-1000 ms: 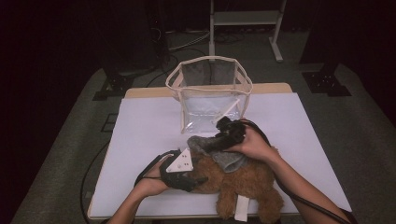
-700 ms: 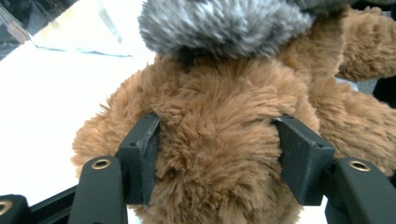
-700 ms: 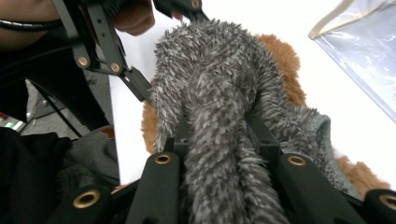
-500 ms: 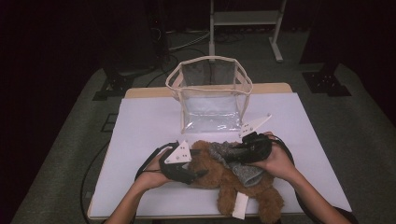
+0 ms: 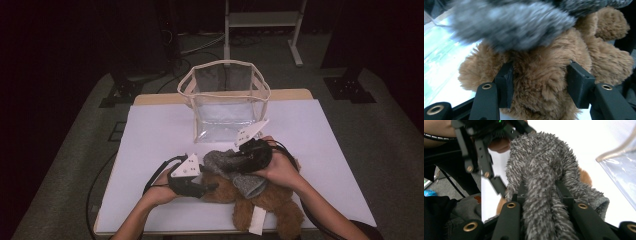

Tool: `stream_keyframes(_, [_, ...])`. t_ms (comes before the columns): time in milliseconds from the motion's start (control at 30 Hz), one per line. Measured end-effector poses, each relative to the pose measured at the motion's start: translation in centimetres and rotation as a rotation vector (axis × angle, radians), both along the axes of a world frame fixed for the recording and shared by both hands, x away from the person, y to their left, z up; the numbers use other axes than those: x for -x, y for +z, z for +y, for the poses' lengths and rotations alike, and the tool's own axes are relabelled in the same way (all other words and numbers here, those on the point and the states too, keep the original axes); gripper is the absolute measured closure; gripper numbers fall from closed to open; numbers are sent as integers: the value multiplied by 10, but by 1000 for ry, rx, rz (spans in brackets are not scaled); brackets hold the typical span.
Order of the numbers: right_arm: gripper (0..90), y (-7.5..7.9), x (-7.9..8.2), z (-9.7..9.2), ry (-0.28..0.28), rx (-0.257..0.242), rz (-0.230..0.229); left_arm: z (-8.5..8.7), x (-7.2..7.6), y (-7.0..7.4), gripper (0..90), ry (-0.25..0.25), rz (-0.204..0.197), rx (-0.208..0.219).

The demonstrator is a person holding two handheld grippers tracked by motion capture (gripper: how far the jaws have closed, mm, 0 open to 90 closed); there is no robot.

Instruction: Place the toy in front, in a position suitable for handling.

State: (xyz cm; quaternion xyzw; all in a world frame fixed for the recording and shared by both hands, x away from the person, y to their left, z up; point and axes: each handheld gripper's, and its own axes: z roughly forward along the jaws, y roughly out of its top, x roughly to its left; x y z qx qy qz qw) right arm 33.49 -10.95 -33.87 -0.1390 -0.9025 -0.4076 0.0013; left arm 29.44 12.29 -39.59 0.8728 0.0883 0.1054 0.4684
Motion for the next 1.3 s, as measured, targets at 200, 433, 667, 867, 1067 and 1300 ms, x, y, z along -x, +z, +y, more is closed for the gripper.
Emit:
stream_keyframes(200, [696,-2,-20,-1,-23,1,40,-1,8,-1,453,-34,8,-14])
stream_keyframes(433, [695,-10,-34,17,-8,14,89,0,15,-1,443,-51,-6,-64])
stream_keyframes(667, [693,-4,-24,-12,-39,35,67,1,14,-1,433,-50,-9,-74])
stream_keyframes(867, [694,-14,-12,-50,-104,17,93,1,9,9,395,-43,-2,-70])
stream_keyframes(1067, [695,-18,-4,-42,-67,-4,91,-12,1,25,382,-65,-29,-53])
stream_keyframes(1300, [693,-15,2,-53,-64,-7,70,-15,0,17,419,-92,5,-83])
